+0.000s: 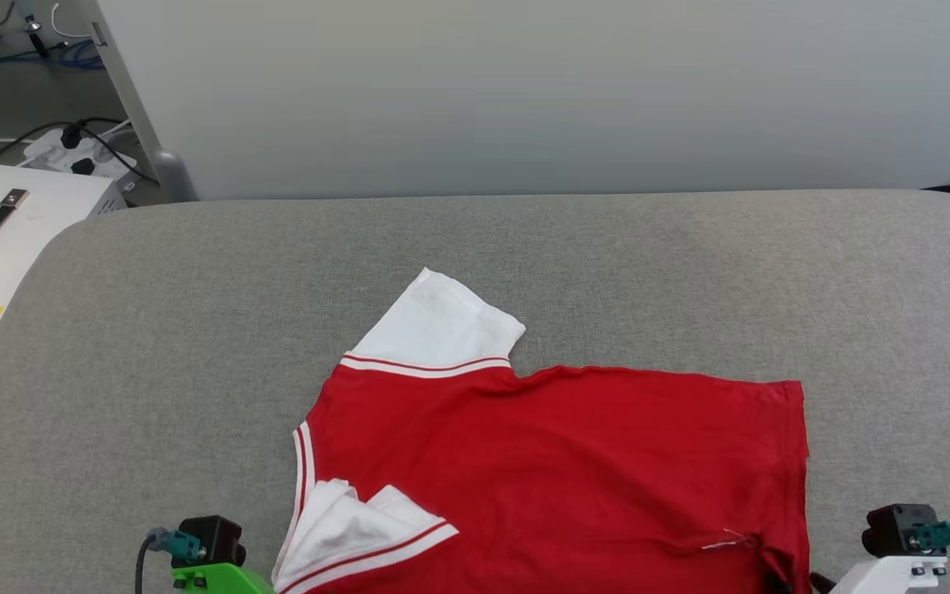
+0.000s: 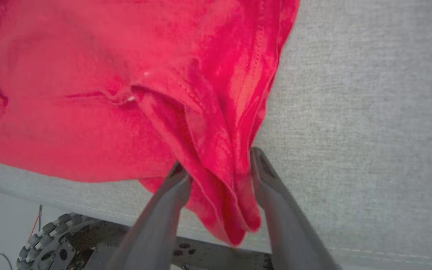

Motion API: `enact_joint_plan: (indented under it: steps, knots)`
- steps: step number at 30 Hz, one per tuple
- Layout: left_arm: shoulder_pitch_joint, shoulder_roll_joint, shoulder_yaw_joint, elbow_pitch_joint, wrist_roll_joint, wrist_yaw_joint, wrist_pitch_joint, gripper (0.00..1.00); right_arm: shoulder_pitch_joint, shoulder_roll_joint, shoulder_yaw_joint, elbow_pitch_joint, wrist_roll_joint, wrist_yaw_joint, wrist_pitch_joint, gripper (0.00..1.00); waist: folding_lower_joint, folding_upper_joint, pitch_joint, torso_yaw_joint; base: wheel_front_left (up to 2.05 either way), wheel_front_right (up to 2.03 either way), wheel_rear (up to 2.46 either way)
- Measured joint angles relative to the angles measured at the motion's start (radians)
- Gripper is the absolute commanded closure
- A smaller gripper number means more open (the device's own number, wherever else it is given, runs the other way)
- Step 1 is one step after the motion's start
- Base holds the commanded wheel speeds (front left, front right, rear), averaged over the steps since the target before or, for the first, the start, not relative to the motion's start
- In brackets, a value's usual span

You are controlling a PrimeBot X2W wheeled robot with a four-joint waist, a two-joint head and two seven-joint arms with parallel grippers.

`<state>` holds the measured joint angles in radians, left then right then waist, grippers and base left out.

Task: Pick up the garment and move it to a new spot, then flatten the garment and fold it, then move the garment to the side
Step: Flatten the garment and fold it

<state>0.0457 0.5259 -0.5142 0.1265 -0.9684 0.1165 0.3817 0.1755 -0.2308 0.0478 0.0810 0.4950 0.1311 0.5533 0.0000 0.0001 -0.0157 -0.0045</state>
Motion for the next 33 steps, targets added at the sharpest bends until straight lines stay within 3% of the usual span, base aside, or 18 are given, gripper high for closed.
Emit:
enact_joint_plan:
  steps: [4,11,21,26,33]
  knots:
    - [-0.036,-0.003,0.007,0.022,0.025,-0.017,-0.063,0.00,-0.017,0.007,-0.003,-0.010,-0.029,0.000,-0.170,0.00,0.0000,0.0000,0.001,-0.002,0.00,0.00,0.00]
    - [-0.097,-0.030,0.050,0.035,0.119,-0.006,-0.259,0.00,-0.039,0.052,-0.044,-0.049,-0.133,0.000,-0.406,0.00,0.0000,0.0000,-0.004,-0.011,0.00,0.00,0.00]
    - [-0.279,-0.080,0.094,0.045,0.204,-0.006,-0.455,0.00,-0.124,0.112,-0.101,-0.167,-0.238,0.000,-0.508,0.00,0.0000,0.0000,0.076,-0.035,0.00,0.00,0.00]
    - [-0.438,-0.085,0.099,0.084,0.220,-0.038,-0.431,0.00,-0.197,0.137,-0.104,-0.225,-0.248,0.000,-0.528,0.00,0.0000,0.0000,0.159,-0.060,0.00,0.00,0.00]
    - [-0.657,-0.034,0.093,0.155,0.217,-0.113,-0.281,0.00,-0.300,0.153,-0.096,-0.235,-0.250,0.000,-0.550,0.00,0.0001,0.0000,0.271,-0.102,0.00,0.00,0.00]
